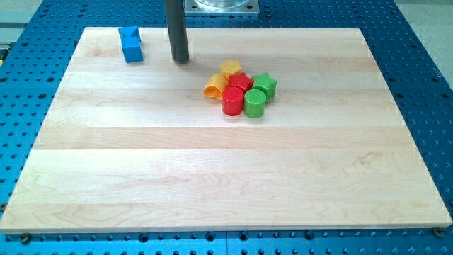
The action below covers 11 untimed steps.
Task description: Separate the blue blocks from each other
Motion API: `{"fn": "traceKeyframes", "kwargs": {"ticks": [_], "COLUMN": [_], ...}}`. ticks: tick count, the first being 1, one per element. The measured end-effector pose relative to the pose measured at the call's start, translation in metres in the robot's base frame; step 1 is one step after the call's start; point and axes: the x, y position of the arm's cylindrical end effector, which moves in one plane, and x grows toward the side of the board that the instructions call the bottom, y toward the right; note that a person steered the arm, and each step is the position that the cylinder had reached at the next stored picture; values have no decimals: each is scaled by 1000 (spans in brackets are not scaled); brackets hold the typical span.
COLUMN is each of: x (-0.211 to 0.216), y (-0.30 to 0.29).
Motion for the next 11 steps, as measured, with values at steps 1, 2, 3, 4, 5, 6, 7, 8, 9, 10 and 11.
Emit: {"fn": "traceKeyframes", "kwargs": {"ticks": [1,2,3,4,5,6,7,8,9,10,11], "x": [0,0,-48,-74,-81,-65,-35,-48,-43,-14,7], "y": [0,-9,-23,-69,-104,-116,-115,-110,-91,-82,-69]}}
